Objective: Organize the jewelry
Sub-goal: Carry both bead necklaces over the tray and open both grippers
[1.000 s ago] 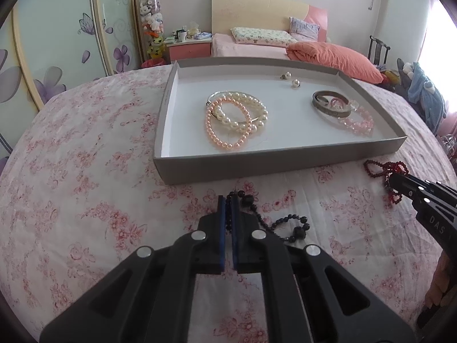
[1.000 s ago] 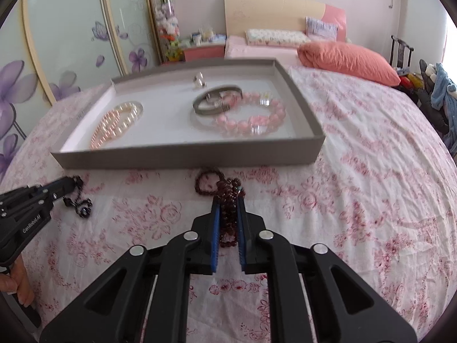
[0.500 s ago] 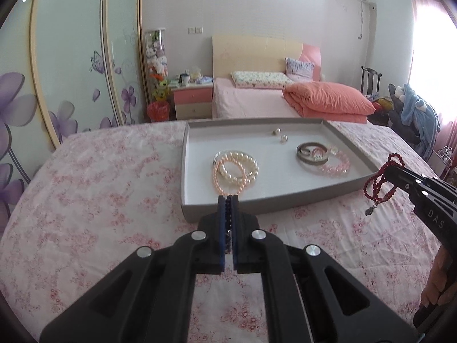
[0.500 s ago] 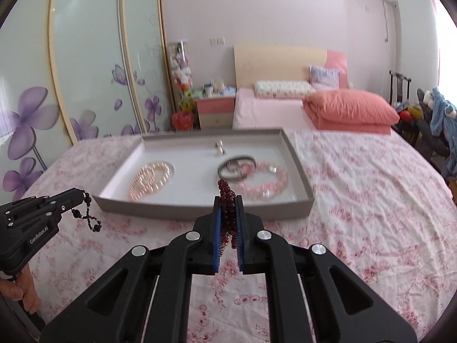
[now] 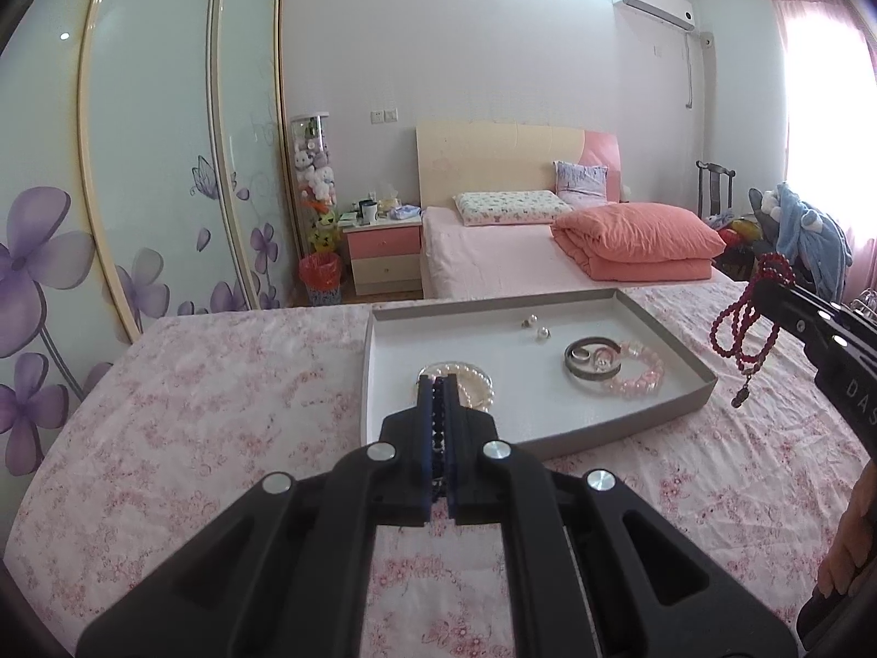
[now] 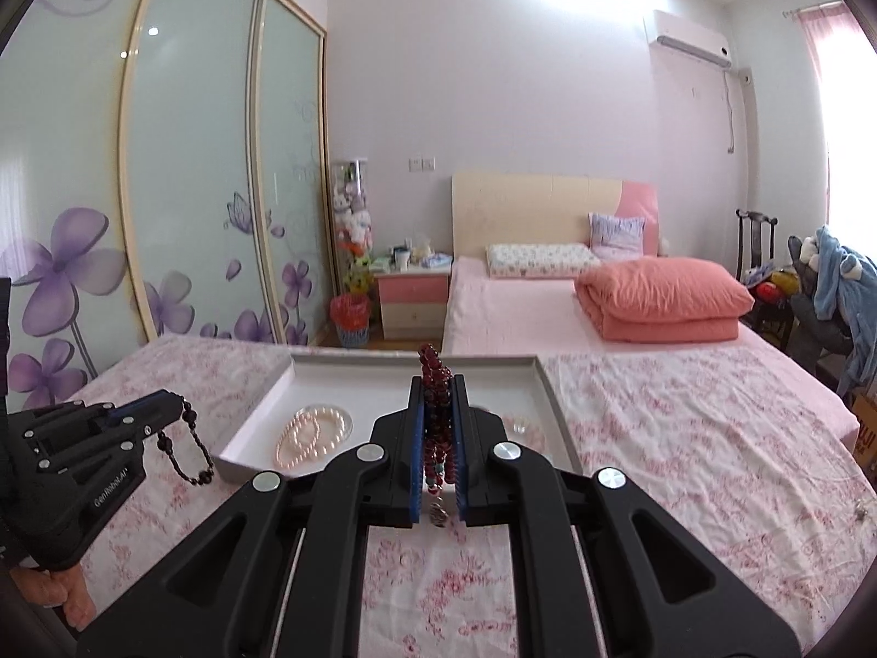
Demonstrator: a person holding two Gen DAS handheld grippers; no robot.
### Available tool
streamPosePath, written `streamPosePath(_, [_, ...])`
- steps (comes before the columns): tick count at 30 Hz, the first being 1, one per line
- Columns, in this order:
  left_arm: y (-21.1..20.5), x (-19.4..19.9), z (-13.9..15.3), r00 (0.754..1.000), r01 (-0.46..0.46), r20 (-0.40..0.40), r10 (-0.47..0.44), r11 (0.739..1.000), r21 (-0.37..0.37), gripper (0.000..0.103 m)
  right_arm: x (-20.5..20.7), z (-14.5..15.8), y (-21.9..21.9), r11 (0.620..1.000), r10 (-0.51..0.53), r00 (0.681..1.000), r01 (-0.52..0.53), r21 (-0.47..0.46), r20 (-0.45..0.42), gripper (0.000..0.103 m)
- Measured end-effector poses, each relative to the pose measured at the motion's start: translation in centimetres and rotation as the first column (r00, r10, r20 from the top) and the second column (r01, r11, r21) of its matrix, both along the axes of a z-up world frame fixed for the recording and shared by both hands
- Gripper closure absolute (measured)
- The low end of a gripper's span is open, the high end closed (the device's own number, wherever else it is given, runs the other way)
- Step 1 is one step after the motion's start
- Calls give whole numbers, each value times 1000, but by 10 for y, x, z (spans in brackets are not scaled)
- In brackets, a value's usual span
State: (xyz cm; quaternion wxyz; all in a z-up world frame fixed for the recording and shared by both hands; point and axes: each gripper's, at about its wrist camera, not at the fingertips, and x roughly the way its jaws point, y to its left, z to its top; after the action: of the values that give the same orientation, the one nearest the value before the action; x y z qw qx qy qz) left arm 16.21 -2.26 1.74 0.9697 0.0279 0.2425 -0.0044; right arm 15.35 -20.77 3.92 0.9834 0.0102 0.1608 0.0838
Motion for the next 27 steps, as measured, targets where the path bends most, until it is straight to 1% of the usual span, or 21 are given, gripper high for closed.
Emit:
streamPosePath(7, [-4,6,7,1000,1,24,-1,1000,7,98,3,6,-1,1000,-1,1000,1,11,26,94])
streamPosePath(14, [-4,10,8,1000,2,28,-2,1000,7,98,7,7,0,1000,2,999,-3,11,36,94])
streamPosePath(18, [-3,18,10,1000,5,28,-5,1000,-6,98,14,7,3,1000,4,999,-4,10,40,94])
streamPosePath(22, [-4,35,13,999,22,36,-21,999,-32,98,32,9,2,999,15,1000,-16,33,25,94])
streamPosePath(25, [-4,56,13,999,45,14,-44,997,-69,98,50,8,2,999,20,1000,-21,48,8,94])
streamPosePath(27, [-3,71,10,999,44,-3,-45,995,-85,98,62,6,2,998,20,1000,-20,54,-7,93])
